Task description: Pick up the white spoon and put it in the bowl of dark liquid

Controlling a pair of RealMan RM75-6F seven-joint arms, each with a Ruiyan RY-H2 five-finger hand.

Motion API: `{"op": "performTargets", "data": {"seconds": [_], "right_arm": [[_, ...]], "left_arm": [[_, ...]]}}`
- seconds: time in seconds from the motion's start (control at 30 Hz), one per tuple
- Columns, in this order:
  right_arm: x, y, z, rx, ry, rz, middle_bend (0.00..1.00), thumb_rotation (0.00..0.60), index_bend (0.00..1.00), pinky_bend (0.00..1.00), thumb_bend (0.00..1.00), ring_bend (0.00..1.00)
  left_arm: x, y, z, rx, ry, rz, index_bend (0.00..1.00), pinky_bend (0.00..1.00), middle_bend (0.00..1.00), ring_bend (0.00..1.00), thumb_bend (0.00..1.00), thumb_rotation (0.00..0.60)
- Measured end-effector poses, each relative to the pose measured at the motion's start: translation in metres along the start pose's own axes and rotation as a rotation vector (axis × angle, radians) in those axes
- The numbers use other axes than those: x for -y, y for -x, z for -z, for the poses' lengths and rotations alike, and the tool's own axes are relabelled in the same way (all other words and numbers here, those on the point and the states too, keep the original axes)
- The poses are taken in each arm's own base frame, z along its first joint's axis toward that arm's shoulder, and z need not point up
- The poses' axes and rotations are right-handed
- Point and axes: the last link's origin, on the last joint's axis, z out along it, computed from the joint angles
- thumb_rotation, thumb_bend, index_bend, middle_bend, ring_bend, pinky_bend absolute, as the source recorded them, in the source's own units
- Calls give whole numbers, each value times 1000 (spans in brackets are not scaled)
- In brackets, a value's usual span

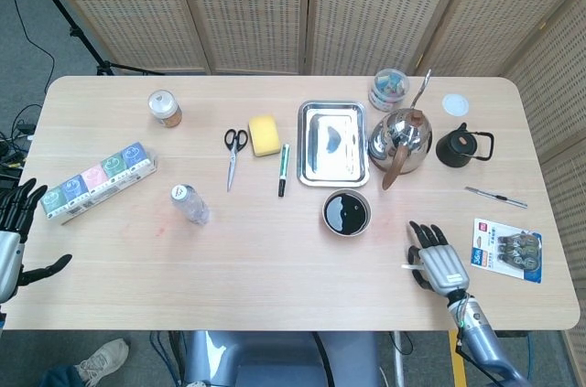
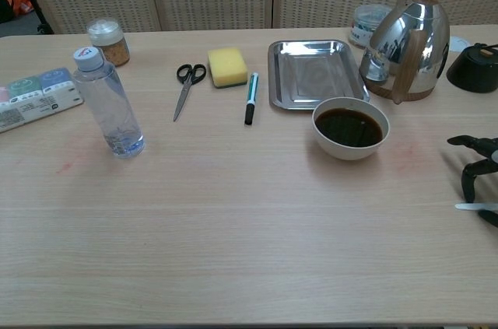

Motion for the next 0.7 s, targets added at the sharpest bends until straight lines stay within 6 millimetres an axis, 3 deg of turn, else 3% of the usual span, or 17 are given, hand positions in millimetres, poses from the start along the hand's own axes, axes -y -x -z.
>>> {"op": "performTargets", "data": {"seconds": [0.43,0.7], "right_arm": [[-1,1,-1,-4,-5,11,0,600,547,0,403,0],[1,-10,0,-58,-25,-30,0,600,559,0,404,0]], "left_arm": [[0,0,1,-1,0,0,19,0,0,0,0,600],[0,0,1,0,-2,0,20,0,0,0,0,600]]}}
